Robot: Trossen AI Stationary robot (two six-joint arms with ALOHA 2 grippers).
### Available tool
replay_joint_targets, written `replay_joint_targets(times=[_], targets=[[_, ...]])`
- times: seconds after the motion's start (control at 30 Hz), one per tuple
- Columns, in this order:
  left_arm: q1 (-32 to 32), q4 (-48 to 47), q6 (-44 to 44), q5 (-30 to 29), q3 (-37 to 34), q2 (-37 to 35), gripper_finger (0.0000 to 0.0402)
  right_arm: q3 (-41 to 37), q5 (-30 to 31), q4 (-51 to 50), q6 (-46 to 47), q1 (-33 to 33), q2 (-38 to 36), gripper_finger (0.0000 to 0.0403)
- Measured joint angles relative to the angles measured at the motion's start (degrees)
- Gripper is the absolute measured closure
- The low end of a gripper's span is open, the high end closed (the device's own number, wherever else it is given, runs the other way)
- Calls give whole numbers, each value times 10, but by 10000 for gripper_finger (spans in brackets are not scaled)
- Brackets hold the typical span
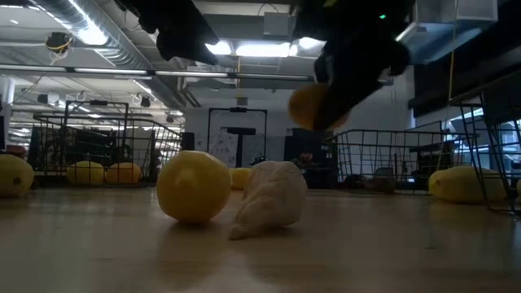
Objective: Sort produce into baskets
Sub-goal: Put the yellow lemon into the top left wire basket
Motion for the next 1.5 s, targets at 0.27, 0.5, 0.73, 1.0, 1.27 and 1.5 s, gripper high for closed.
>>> replay_joint_targets(times=[0.27,0.5,0.73,1.0,1.27,1.5], targets=[[0,44,-54,0,0,0,158,0,12,76,20,-24,2,152],[12,48,-148,-3,0,0,158,0,113,138,-9,-23,2,152],[27,61,-222,-5,0,0,158,0,177,228,-60,-23,2,152],[26,110,-224,-5,0,12,158,0,190,293,-105,-23,2,152],[27,111,-225,-19,0,24,158,-1,193,303,-128,-23,3,152],[32,106,-225,-26,0,22,150,-1,189,313,-128,-23,3,152]])
